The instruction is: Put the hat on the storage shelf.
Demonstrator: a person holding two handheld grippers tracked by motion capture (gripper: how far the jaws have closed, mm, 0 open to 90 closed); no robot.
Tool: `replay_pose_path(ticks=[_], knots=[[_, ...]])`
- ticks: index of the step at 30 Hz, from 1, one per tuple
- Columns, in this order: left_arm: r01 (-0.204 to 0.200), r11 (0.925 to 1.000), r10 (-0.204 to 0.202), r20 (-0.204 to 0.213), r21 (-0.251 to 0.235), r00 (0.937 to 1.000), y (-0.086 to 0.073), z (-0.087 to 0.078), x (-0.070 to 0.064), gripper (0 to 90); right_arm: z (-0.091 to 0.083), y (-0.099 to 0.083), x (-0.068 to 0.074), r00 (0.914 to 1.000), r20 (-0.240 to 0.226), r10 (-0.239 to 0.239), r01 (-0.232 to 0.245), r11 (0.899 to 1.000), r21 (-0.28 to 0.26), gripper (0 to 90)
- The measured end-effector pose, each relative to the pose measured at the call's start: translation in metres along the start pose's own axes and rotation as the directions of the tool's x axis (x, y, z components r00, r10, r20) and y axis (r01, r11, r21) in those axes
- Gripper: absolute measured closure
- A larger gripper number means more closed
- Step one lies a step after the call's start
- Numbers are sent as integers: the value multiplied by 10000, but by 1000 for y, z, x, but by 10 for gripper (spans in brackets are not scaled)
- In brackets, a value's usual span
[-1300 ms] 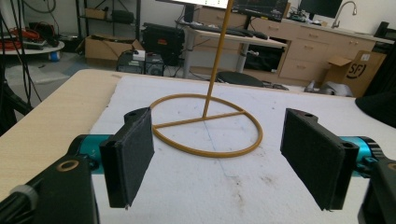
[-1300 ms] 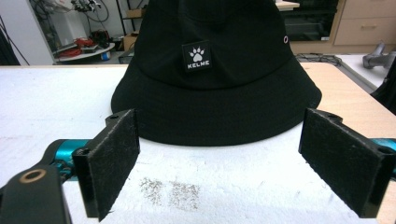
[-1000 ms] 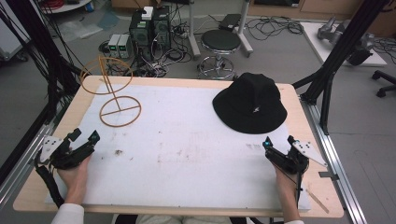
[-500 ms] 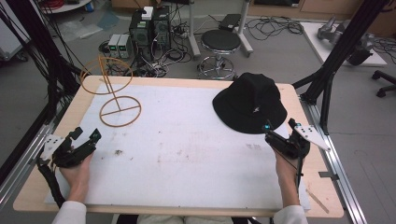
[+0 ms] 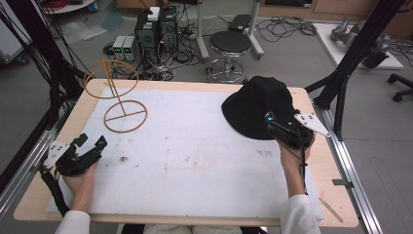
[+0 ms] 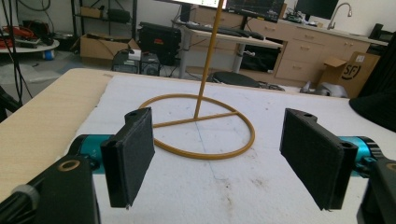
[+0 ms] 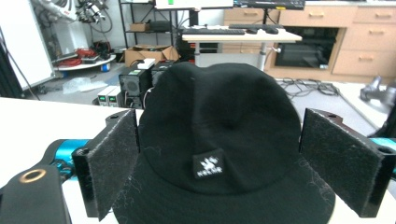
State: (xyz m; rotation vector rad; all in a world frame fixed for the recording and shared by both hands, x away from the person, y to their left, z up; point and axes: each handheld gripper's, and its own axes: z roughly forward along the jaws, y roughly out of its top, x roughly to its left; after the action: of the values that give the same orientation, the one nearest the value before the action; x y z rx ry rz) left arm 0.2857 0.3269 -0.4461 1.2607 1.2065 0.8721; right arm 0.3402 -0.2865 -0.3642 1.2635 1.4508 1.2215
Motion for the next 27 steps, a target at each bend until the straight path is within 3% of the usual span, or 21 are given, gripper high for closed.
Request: replay_pose_path(ticks=[7, 11, 16, 21, 27], knots=[[69, 10000, -69, -30, -11, 10000, 0, 1, 1, 263, 24, 0, 16, 9999, -113, -83, 87, 9993, 356, 116], [98, 9999, -98, -53, -22, 9999, 0, 1, 2, 263, 33, 1, 17, 10000, 13, -38, 37, 9984, 557, 116], [31, 10000, -31, -67, -23, 10000, -1, 1, 2, 263, 40, -1, 18, 9998, -14, 209, -209, 9990, 396, 116], [6, 10000, -6, -87, -10, 10000, -1, 2, 2, 263, 51, -8, 16, 9991, 414, -7, -9, 9992, 402, 117], [23, 10000, -23, -70, -15, 10000, -1, 2, 2, 263, 62, -12, 11, 9981, 598, -178, 164, 9996, 251, 117]])
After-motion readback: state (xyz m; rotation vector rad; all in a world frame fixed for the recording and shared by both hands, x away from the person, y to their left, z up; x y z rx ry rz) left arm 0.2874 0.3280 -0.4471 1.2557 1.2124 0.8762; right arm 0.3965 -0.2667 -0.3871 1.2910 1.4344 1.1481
